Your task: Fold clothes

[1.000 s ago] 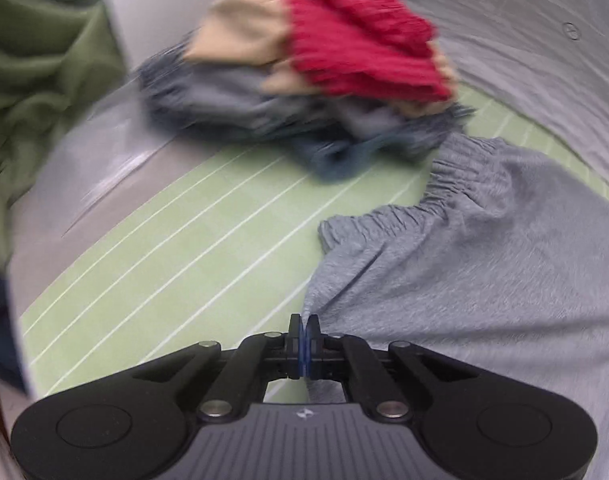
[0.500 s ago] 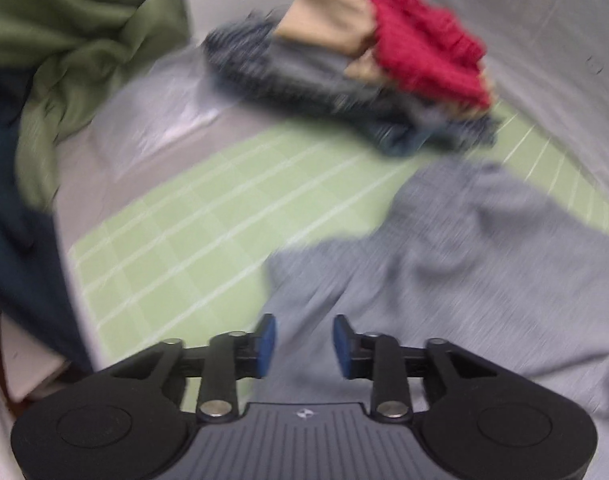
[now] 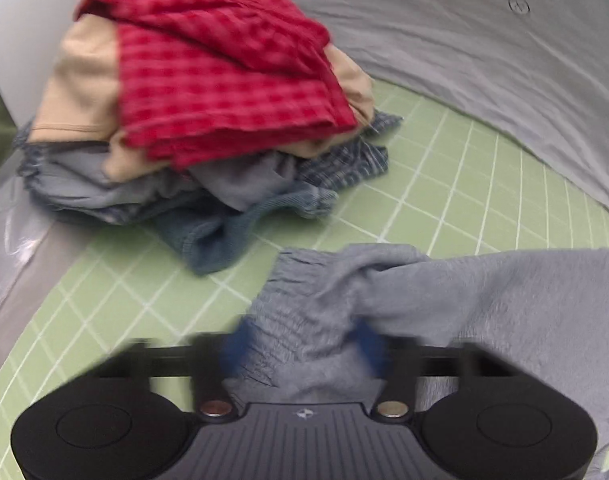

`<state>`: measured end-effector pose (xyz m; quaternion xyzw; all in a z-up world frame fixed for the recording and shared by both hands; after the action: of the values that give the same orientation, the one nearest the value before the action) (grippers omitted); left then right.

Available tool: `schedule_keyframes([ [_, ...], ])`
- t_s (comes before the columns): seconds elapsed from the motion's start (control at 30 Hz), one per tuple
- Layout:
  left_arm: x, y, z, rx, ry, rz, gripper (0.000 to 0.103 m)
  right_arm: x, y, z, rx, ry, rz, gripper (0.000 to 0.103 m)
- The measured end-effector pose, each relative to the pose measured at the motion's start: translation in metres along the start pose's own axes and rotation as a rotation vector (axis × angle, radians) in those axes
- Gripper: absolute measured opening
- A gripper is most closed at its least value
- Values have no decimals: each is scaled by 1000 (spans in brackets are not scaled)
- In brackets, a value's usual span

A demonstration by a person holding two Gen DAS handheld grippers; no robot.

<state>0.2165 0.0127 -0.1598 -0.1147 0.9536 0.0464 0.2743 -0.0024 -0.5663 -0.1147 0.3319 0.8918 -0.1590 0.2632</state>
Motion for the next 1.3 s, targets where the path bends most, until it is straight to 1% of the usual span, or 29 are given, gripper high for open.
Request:
schedule_keyframes([
  [0.03,0,0,2,13,-3,-12,25,1,1,1,5,5,-1,73],
  [0.07,-1,0,2,4,-21,-7,18,1,2,1,10,5,-4,73],
  [0.1,-4,0,1,-14,-44,15,15,1,3,0,14,2,-10,73],
  [0.17,-12,3,-1,-60,-89,39,13,0,6,-2,20,-12,-25,73],
  [0.23,-23,15,1,-120,-114,2,13,-4,7,-2,21,-23,-38,73],
  [0.3,-32,24,2,-140,-112,-61,14,-9,7,1,17,-31,-41,73],
  [0.33,-36,29,2,-150,-111,-93,17,-12,6,3,11,-35,-38,73],
  [0.37,-39,33,2,-158,-109,-122,24,-15,5,5,6,-39,-36,73],
  [0.4,-38,31,1,-144,-96,-130,36,-18,4,8,0,-42,-28,73],
  [0.43,-36,28,-1,-130,-84,-137,44,-23,2,12,-9,-42,-10,73],
  [0.47,-31,24,-5,-116,-79,-135,62,-28,-1,17,-19,-41,13,73],
  [0.5,-26,19,-9,-102,-74,-133,72,-33,-3,22,-30,-42,41,73],
  [0.57,-16,10,-17,-74,-64,-128,73,-48,-10,33,-56,-50,109,73],
  [0.67,-1,-5,-29,-33,-50,-121,80,-72,-20,50,-94,-73,203,73],
  [0.7,4,-9,-33,-20,-44,-119,80,-79,-23,57,-97,-79,225,73],
  [0.8,24,-26,-30,-25,14,-104,80,-98,-33,86,-77,-83,273,73],
  [0.87,36,-35,-26,-28,51,-99,80,-108,-37,102,-85,-75,319,71],
  [0.97,48,-43,-23,-34,84,-82,80,-120,-39,122,-100,-69,371,65],
  [1.0,51,-45,-21,-39,93,-77,80,-122,-38,128,-107,-68,368,60],
  [1.03,53,-46,-20,-42,101,-78,80,-125,-36,133,-110,-63,361,52],
  [1.07,55,-47,-18,-45,109,-79,80,-127,-34,138,-107,-51,349,46],
  [1.1,56,-48,-16,-43,115,-84,80,-128,-32,142,-101,-53,334,33],
  [1.13,58,-48,-15,-41,121,-90,80,-130,-31,143,-102,-67,318,10],
  [1.17,58,-48,-13,-40,122,-94,81,-132,-31,142,-117,-75,307,2],
  [1.23,59,-48,-11,-38,125,-102,83,-139,-33,137,-138,-104,285,2],
  [1.3,57,-48,-9,-42,125,-92,85,-150,-39,119,-136,-168,264,2],
])
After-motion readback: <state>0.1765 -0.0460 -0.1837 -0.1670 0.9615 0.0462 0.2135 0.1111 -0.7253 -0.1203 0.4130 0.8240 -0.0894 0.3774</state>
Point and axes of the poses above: each gripper's, at about its wrist camera, not at the fingertips, and z roughly the way its jaws point, y to its left, x to its underside, the point moved 3 cm from there along z, roughly the way its jaws point
